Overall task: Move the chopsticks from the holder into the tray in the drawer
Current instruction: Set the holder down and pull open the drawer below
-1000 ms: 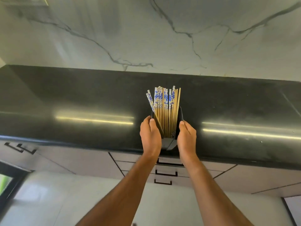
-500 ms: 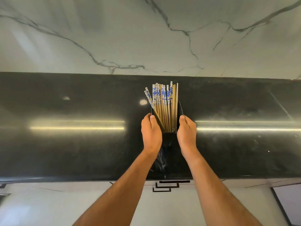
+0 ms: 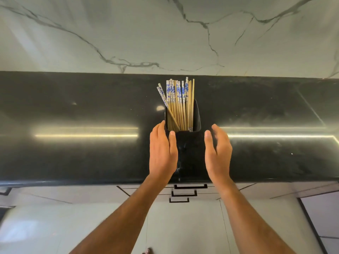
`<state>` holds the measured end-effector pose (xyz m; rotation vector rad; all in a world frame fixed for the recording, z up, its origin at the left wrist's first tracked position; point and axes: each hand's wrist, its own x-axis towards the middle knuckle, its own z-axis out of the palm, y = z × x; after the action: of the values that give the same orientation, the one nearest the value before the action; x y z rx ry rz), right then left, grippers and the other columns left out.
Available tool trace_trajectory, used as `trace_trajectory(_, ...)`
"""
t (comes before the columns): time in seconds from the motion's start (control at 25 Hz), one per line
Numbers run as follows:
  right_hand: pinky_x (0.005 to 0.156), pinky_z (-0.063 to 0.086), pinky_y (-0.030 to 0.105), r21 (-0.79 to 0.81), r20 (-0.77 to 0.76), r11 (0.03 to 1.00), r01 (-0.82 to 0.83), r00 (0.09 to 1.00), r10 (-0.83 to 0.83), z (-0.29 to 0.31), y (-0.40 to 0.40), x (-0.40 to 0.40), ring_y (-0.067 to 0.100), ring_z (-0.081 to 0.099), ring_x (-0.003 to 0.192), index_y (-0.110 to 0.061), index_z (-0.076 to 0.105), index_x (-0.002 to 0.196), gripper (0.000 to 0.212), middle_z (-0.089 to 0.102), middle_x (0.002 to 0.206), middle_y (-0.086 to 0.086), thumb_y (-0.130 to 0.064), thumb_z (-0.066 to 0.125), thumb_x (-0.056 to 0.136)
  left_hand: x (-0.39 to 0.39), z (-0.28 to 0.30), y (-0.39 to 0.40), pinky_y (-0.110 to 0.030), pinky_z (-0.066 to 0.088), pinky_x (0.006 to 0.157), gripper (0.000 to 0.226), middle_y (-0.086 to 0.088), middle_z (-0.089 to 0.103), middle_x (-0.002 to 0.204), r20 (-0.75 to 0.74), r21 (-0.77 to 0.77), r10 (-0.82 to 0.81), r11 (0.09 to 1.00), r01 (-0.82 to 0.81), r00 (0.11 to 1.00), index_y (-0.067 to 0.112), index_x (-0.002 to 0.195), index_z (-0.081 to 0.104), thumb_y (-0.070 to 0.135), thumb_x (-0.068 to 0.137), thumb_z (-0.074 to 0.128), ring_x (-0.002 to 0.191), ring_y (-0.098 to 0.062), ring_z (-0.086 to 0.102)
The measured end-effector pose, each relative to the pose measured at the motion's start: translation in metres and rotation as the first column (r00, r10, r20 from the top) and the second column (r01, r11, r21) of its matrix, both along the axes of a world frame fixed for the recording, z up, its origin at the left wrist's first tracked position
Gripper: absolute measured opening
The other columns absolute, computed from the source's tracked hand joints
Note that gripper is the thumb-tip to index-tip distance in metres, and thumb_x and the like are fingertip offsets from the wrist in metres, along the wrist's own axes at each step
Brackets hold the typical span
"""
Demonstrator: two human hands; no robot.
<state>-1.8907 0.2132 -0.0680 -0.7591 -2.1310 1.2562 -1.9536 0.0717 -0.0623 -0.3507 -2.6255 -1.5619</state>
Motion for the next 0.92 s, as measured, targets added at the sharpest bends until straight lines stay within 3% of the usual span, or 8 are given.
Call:
trace_trajectory(0.08,0.110,0.032,0.012,0.187,0.030,0.982,-0.028,0.999,0.023,-0.013,-0.002,0.037,0.004,0.047,0.134,-0.019,0.052,0.143,0.048,0.056,0.144,-0.001,-0.045,0.048,0.103,0.026,-0.011,-0.009,-0.025,0.032,0.113,0.047,0.003,0.043,0.150,-0.074,-0.089,0.011,0.996,-0.017,0.997,0.023,0.151,0.033,0.039,0.107,0.033,0.138,-0.007,0.038)
trace_trajectory(0.16,0.109,0.029,0.005,0.346,0.025,0.935,-0.084,0.996,0.080,-0.024,-0.003,0.073,0.008,0.048,0.131,-0.010,0.054,0.141,0.046,0.058,0.140,0.006,-0.037,0.051,0.103,0.053,-0.021,-0.018,-0.024,0.029,0.114,0.046,-0.002,0.043,0.150,-0.131,-0.147,0.033,0.988,-0.052,0.991,0.018,0.151,0.033,0.033,0.108,0.035,0.138,-0.011,0.038)
trace_trajectory(0.28,0.110,0.038,0.017,0.500,0.062,0.843,-0.196,0.980,0.191,-0.046,-0.003,0.120,0.022,0.056,0.126,0.000,0.059,0.134,0.041,0.062,0.132,0.014,-0.025,0.057,0.101,0.094,-0.040,-0.032,-0.030,0.033,0.115,0.046,-0.008,0.045,0.146,-0.236,-0.204,0.033,0.976,-0.082,0.971,0.011,0.149,0.038,0.030,0.107,0.037,0.135,-0.019,0.041)
trace_trajectory(0.4,0.104,0.053,0.036,0.540,0.205,0.763,-0.355,0.935,0.289,-0.072,-0.004,0.160,0.026,0.061,0.122,-0.001,0.063,0.131,0.038,0.066,0.128,0.015,-0.025,0.052,0.104,0.140,-0.071,-0.045,-0.037,0.040,0.113,0.039,-0.010,0.050,0.138,-0.331,-0.300,-0.073,0.953,-0.032,0.941,0.008,0.141,0.045,0.025,0.106,0.038,0.128,-0.023,0.048)
trace_trajectory(0.56,0.101,0.056,0.040,0.507,0.389,0.710,-0.489,0.865,0.318,-0.101,0.002,0.171,0.030,0.066,0.119,-0.002,0.066,0.129,0.036,0.069,0.126,0.016,-0.023,0.057,0.100,0.169,-0.111,-0.048,-0.040,0.049,0.105,0.037,-0.013,0.059,0.128,-0.195,-0.545,-0.235,0.833,0.094,0.952,0.005,0.135,0.049,0.025,0.108,0.034,0.118,-0.027,0.057)
trace_trajectory(0.64,0.104,0.054,0.040,0.477,0.482,0.697,-0.535,0.822,0.302,-0.113,0.004,0.161,0.031,0.066,0.121,-0.002,0.065,0.130,0.037,0.069,0.128,0.016,-0.020,0.062,0.099,0.162,-0.125,-0.038,-0.041,0.048,0.108,0.039,-0.016,0.060,0.132,-0.102,-0.631,-0.265,0.763,0.143,0.959,0.002,0.138,0.051,0.023,0.108,0.037,0.123,-0.031,0.058)
trace_trajectory(0.8,0.112,0.044,0.038,0.403,0.649,0.646,-0.648,0.700,0.297,-0.145,0.007,0.128,0.026,0.056,0.135,-0.011,0.052,0.146,0.054,0.057,0.147,0.009,-0.020,0.068,0.096,0.131,-0.157,-0.011,-0.044,0.030,0.121,0.059,-0.018,0.040,0.157,0.038,-0.777,-0.382,0.570,0.268,0.923,0.002,0.153,0.034,0.018,0.102,0.059,0.147,-0.034,0.035)
trace_trajectory(0.92,0.122,0.027,0.042,0.387,0.744,0.588,-0.710,0.617,0.256,-0.163,0.009,0.107,0.025,0.039,0.146,-0.019,0.041,0.152,0.065,0.047,0.155,0.004,-0.017,0.070,0.094,0.111,-0.176,0.001,-0.045,0.017,0.126,0.072,-0.015,0.025,0.164,0.103,-0.846,-0.484,0.417,0.333,0.869,0.006,0.157,0.022,0.014,0.098,0.063,0.153,-0.031,0.021)
